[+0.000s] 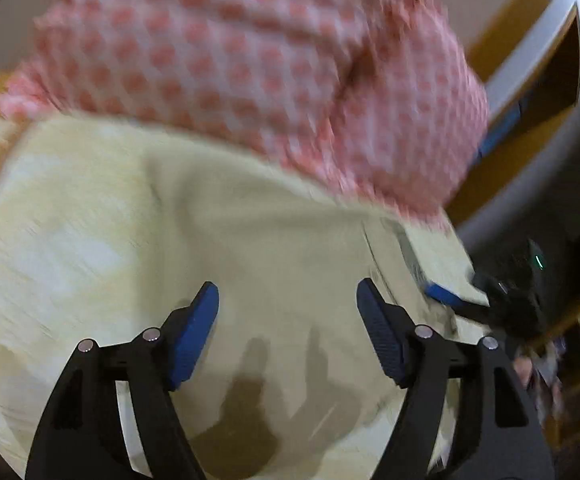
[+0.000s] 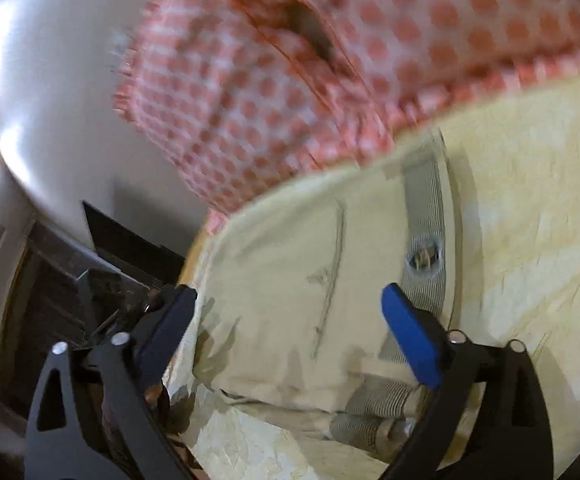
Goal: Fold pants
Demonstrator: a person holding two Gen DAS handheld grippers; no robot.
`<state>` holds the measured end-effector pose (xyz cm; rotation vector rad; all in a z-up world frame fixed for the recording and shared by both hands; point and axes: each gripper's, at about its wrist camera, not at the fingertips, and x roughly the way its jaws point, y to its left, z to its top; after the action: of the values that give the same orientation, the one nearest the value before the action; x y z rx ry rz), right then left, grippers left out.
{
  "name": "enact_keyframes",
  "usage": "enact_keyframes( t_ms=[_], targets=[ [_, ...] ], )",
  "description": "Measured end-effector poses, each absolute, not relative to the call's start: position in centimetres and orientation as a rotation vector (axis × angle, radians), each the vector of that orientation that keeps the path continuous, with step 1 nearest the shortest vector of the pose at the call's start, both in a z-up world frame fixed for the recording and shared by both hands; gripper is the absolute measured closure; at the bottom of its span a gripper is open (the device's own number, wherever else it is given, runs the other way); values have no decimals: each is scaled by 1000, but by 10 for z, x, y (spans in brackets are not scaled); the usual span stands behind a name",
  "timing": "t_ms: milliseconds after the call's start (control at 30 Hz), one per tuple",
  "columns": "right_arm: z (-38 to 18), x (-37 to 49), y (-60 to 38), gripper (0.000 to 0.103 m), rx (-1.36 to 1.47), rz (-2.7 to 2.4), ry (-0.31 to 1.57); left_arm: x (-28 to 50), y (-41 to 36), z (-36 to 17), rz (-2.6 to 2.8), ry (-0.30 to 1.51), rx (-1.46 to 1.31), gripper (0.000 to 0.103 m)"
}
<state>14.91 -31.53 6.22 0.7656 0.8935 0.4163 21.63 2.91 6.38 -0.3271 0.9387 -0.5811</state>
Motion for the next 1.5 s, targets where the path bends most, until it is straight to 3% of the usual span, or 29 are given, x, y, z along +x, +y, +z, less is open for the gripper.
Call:
enact_keyframes(
  t_ms=[67,133,167,200,267,333,433,600,800,1500],
  targets=[
    [51,147,-332,10,903,406,849,229,18,37,-499,1048,-287,34],
    [51,142,-341,20,962,348,876,229,18,36,-427,992,-262,36],
    [55,135,-342,20,961,312,877,227,14,37,-334,993,-174,36],
    [63,126,-340,18,923,276,868,220,14,39,-315,976,-149,36],
    [84,98,-321,4,749,231,822,197,13,43,-292,930,-106,33],
    [93,71,-300,2,620,215,790,166,13,50,-261,879,-60,17],
    [87,25,-261,2,440,174,767,110,14,53,-184,806,0,1],
    [57,-20,-211,2,189,67,694,46,7,31,-44,744,122,1],
    [42,-35,-182,2,17,19,658,30,11,18,3,699,87,1],
    [27,-50,-168,2,24,-124,568,18,14,10,-16,623,50,1]
  ],
)
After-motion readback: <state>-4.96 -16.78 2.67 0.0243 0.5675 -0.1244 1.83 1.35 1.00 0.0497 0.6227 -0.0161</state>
